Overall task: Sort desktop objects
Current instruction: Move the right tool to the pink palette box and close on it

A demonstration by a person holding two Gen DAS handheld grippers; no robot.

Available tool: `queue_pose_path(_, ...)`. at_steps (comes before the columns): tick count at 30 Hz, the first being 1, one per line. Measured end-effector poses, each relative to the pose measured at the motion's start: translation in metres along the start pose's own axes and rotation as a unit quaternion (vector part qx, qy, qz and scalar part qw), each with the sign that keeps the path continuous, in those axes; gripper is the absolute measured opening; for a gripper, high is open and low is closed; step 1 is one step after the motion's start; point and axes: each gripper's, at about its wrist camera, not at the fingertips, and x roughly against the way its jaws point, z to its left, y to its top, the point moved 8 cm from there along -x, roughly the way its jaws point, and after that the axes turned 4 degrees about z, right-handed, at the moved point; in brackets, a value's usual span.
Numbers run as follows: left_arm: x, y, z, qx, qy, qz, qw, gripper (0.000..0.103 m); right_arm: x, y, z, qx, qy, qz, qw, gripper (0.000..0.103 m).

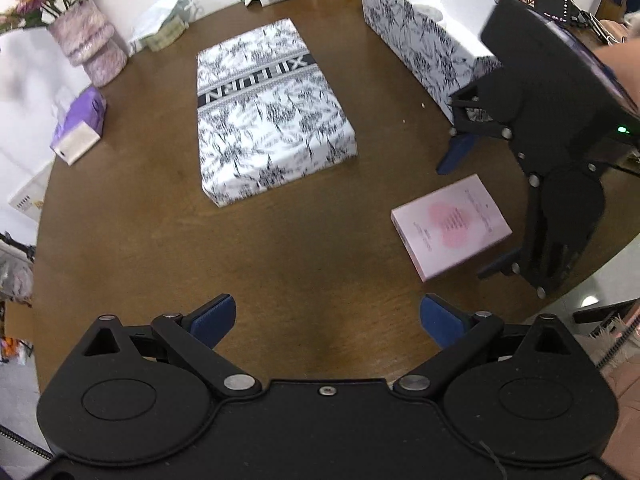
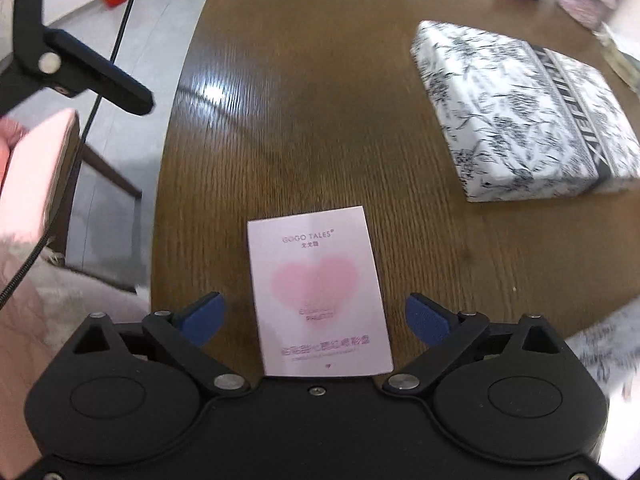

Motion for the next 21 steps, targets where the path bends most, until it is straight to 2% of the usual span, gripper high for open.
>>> queue_pose_path(6, -0.007, -0.003, -0.001, 0.005, -0.012, -0.002, 0.9999, 0.100, -0.010, 0.001, -0.001, 0.028, 0.005, 0.029, 0.999, 0.091)
queue_pose_path(9, -0.011, -0.001, -0.002, 0.011, -0.022, -0.003, 0.9997, 0.100, -0.011, 0.002, 0.000, 0.035, 0.009, 0.037, 0.999, 0.091)
queue_pose_path(12, -0.014, 0.002, -0.001, 0.019, -0.027, -0.004, 0.9995, 0.100, -0.011, 0.003, 0.001, 0.036, 0.010, 0.041, 0.998, 0.090)
queue_pose_path(16, -0.015, 0.003, 0.000, 0.016, -0.028, -0.005, 0.9995, 0.100, -0.010, 0.002, 0.003, 0.036, 0.010, 0.045, 0.998, 0.084)
queue_pose_path(21, -0.016, 0.008, 0.001, 0.017, -0.031, -0.007, 0.9994, 0.100, -0.011, 0.004, 0.002, 0.033, 0.010, 0.048, 0.998, 0.084)
